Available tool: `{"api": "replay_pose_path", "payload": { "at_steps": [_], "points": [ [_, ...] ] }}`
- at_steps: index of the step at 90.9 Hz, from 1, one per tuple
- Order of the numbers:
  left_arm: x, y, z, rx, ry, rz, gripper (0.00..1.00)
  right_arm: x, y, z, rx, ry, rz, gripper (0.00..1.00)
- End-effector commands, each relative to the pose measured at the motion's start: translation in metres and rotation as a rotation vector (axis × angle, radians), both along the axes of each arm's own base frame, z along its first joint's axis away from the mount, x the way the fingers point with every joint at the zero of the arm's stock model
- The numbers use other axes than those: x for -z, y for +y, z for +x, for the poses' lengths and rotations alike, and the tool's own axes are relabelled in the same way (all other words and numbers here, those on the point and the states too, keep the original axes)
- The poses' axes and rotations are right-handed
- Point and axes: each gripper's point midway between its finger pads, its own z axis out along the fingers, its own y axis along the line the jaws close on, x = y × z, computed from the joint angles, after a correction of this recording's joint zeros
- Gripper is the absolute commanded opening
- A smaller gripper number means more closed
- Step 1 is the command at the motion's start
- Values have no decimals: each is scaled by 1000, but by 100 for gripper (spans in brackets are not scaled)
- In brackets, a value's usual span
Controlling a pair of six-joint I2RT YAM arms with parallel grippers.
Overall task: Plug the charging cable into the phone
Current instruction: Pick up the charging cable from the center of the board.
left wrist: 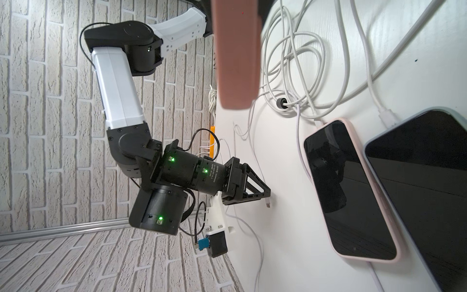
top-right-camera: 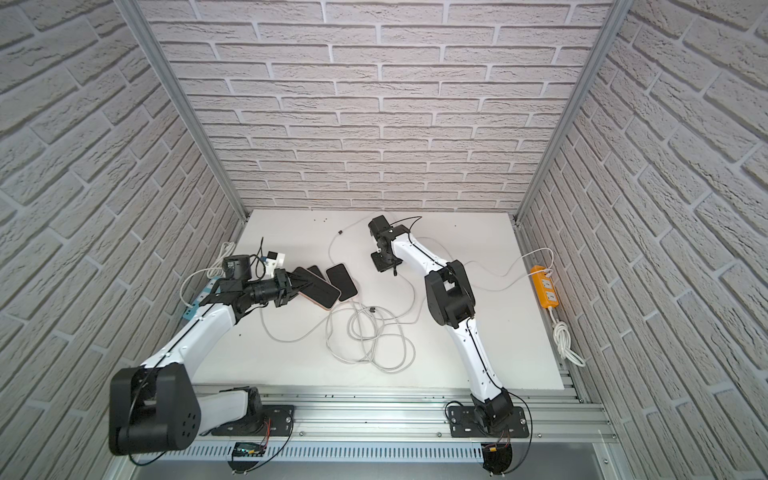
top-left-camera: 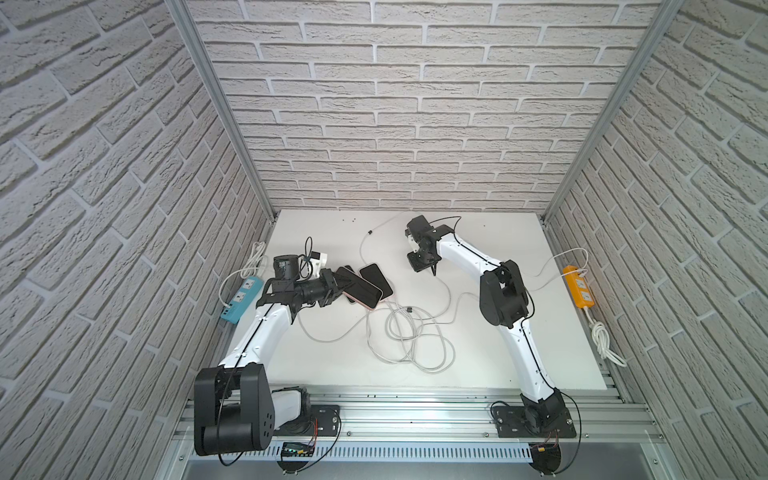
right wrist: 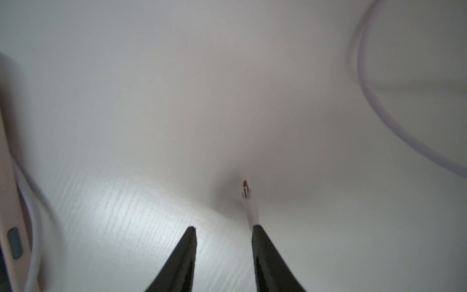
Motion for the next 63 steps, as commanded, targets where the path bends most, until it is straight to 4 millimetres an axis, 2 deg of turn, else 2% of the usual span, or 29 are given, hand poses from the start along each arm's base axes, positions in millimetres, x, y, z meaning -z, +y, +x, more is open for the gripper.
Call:
{"api": "replay_pose_path", "payload": {
  "at_steps": [1, 19, 40, 63],
  "points": [
    [-15, -3, 0, 26, -70, -3, 0, -5, -6, 7, -28, -39, -32, 39],
    [-12, -3, -1, 29, -64, -2, 0, 11, -13, 16, -34, -1, -27, 35],
    [-12, -3, -1, 29, -64, -1, 0, 28, -15, 16, -50, 40, -43, 31],
    [-12, -3, -1, 30, -65, 0, 0, 33, -18, 10, -56, 66, -44, 23]
  ]
}}
